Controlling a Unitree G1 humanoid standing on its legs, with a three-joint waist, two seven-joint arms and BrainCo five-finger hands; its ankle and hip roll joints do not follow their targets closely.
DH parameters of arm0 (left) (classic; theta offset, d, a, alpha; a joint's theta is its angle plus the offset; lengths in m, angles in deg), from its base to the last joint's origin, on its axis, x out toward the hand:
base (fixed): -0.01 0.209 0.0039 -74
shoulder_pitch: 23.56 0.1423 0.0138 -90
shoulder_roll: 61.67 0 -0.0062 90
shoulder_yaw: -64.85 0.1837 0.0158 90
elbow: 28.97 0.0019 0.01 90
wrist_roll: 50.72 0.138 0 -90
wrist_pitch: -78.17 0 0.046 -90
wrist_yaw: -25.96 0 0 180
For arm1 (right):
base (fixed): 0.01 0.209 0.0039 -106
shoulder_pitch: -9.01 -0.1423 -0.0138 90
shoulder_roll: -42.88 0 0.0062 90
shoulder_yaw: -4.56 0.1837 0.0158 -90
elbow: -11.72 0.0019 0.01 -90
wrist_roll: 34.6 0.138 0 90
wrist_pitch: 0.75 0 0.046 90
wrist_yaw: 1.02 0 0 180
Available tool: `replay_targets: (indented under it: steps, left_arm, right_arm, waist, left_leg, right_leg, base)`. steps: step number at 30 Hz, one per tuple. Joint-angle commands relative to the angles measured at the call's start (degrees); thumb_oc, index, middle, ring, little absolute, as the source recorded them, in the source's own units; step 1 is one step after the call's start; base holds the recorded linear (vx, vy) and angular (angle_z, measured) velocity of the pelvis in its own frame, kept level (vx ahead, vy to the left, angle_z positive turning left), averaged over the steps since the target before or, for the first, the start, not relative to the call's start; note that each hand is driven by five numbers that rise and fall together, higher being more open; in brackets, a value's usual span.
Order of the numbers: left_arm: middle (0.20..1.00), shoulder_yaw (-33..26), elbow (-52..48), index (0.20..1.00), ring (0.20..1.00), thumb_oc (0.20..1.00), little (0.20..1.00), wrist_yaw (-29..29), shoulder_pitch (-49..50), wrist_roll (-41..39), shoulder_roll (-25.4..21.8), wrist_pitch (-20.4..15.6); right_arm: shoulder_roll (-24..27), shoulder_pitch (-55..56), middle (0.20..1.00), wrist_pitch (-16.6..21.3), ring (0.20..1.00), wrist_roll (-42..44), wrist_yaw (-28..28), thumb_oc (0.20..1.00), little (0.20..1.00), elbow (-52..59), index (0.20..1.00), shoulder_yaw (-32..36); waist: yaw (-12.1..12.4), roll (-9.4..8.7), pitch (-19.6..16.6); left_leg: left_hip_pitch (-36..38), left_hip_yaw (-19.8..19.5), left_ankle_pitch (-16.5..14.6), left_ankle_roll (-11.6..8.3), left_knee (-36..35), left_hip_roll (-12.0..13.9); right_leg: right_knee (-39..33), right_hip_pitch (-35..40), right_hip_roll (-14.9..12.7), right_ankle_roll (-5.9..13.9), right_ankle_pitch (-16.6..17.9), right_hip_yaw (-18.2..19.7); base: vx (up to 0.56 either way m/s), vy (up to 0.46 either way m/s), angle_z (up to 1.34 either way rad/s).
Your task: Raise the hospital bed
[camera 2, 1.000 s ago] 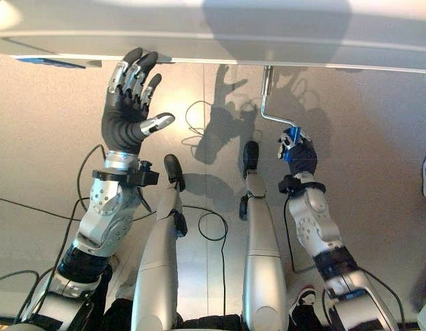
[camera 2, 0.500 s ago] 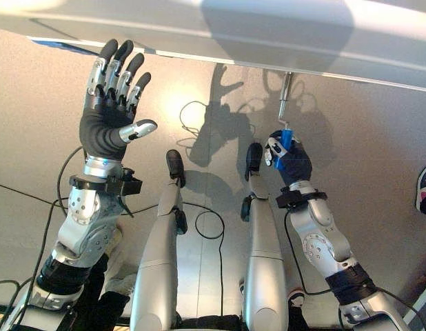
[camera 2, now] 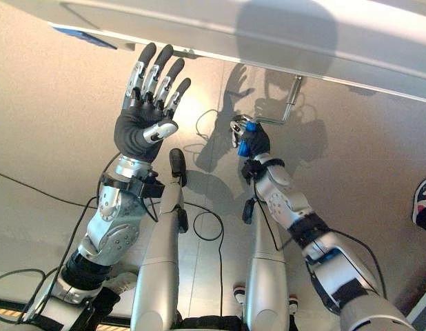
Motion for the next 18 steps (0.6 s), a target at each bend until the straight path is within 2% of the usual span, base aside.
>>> replay_targets:
  steps: [1, 2, 5, 6, 7, 9, 10, 13, 14, 18]
  left_arm:
    - [1.000, 2.11, -7.45, 1.000, 1.000, 1.000, 1.000, 2.33, -0.19, -0.47, -1.33, -2.78]
    - [1.000, 2.75, -7.37, 1.000, 1.000, 1.000, 1.000, 2.48, -0.63, -0.89, -1.32, -2.91]
    - [1.000, 3.56, -7.25, 1.000, 1.000, 1.000, 1.000, 2.28, -1.49, -1.08, -1.00, -3.11]
    - [1.000, 4.10, -7.16, 1.000, 1.000, 1.000, 1.000, 2.12, -2.05, -1.09, -0.61, -2.91]
    - [1.000, 4.10, -7.16, 1.000, 1.000, 1.000, 1.000, 2.12, -2.06, -1.09, -0.61, -2.91]
    - [1.000, 5.26, -6.54, 1.000, 1.000, 1.000, 1.000, 1.96, -3.07, -0.67, 0.45, -2.55]
    - [1.000, 5.31, -6.50, 1.000, 1.000, 1.000, 1.000, 1.95, -3.15, -0.66, 0.48, -2.56]
    - [1.000, 6.21, -6.27, 1.000, 1.000, 1.000, 1.000, 2.38, -4.30, 0.51, 1.31, -2.21]
    - [1.000, 6.26, -6.26, 1.000, 1.000, 1.000, 1.000, 2.37, -4.34, 0.52, 1.34, -2.21]
    - [1.000, 6.07, -6.39, 1.000, 1.000, 1.000, 1.000, 2.89, -4.75, 2.05, 0.98, -1.93]
  right_arm:
    - [-9.90, -15.17, 0.200, 1.76, 0.200, -5.14, -5.06, 0.200, 0.200, 5.42, 0.200, -3.12]
    - [-11.38, -17.62, 0.200, 0.76, 0.200, -6.14, -3.49, 0.200, 0.200, -3.84, 0.200, -2.26]
    - [-11.81, -20.58, 0.200, -0.88, 0.200, -6.92, -0.93, 0.200, 0.200, -17.96, 0.200, 0.55]
    - [-11.22, -21.66, 0.200, -1.89, 0.200, -7.89, -0.56, 0.200, 0.200, -23.85, 0.200, 2.08]
    - [-11.22, -21.67, 0.200, -1.88, 0.200, -7.88, -0.57, 0.200, 0.200, -23.86, 0.200, 2.08]
    - [-8.25, -22.40, 0.200, -4.12, 0.200, -12.06, 0.66, 0.200, 0.200, -33.47, 0.200, 4.33]
    - [-8.20, -22.47, 0.200, -4.09, 0.200, -12.07, 0.58, 0.200, 0.200, -33.59, 0.200, 4.37]
    - [-3.18, -20.57, 0.200, -6.09, 0.200, -17.56, 0.98, 0.200, 0.200, -40.98, 0.200, 7.39]
    - [-3.12, -20.58, 0.200, -6.08, 0.200, -17.57, 0.94, 0.200, 0.200, -41.02, 0.200, 7.43]
    - [2.81, -16.36, 0.200, -6.90, 0.200, -19.17, 1.48, 0.200, 0.200, -45.57, 0.200, 11.46]
  waist:
    - [3.36, 2.44, -1.34]
    - [4.20, 3.42, -1.34]
    - [5.19, 4.83, -1.34]
    - [5.50, 5.39, -1.34]
    - [5.51, 5.39, -1.34]
    - [5.78, 6.48, -1.34]
    - [5.84, 6.51, -1.34]
    - [5.25, 7.77, -1.34]
    - [5.30, 7.79, -1.34]
    - [4.22, 8.27, -1.34]
  left_leg:
    - [-2.23, 1.28, -5.45, 2.48, 6.13, -4.35]
    - [-2.62, 1.04, -5.52, 2.57, 6.28, -4.50]
    - [-2.92, 1.04, -5.71, 2.67, 6.43, -4.60]
    - [-3.29, 1.06, -5.89, 2.80, 6.68, -4.65]
    - [-3.30, 1.06, -5.90, 2.80, 6.70, -4.64]
    - [-3.69, 1.16, -6.04, 3.08, 6.90, -4.94]
    - [-3.72, 1.14, -6.06, 3.08, 6.92, -4.94]
    - [-4.37, 1.43, -6.24, 3.38, 7.25, -5.25]
    - [-4.39, 1.45, -6.26, 3.38, 7.28, -5.24]
    - [-4.81, 2.39, -6.53, 3.52, 7.36, -4.96]
  right_leg:
    - [-7.67, 3.38, -1.72, 5.67, 4.25, 0.52]
    - [-6.97, 2.77, -1.79, 5.64, 3.97, 0.54]
    - [-6.31, 2.20, -1.90, 5.62, 3.57, 0.75]
    - [-5.95, 1.71, -1.94, 5.61, 3.49, 0.84]
    - [-5.95, 1.70, -1.94, 5.60, 3.49, 0.84]
    - [-5.63, 1.21, -1.91, 5.50, 3.09, 0.95]
    - [-5.61, 1.19, -1.90, 5.50, 3.08, 0.93]
    - [-4.92, -0.03, -1.85, 5.38, 2.65, 1.72]
    - [-4.88, -0.07, -1.85, 5.39, 2.64, 1.74]
    - [-4.56, -1.48, -1.39, 5.45, 2.56, 2.91]
  base:
    - [0.01, 0.034, 0.04]
    - [0.01, 0.036, 0.03]
    - [0.01, 0.042, 0.01]
    - [0.00, 0.000, 0.00]
    - [0.01, 0.033, 0.03]
    - [0.01, 0.020, 0.03]
    - [0.01, 0.015, 0.05]
    - [0.01, 0.021, 0.12]
    - [0.01, 0.009, 0.11]
    - [0.01, 0.004, 0.05]
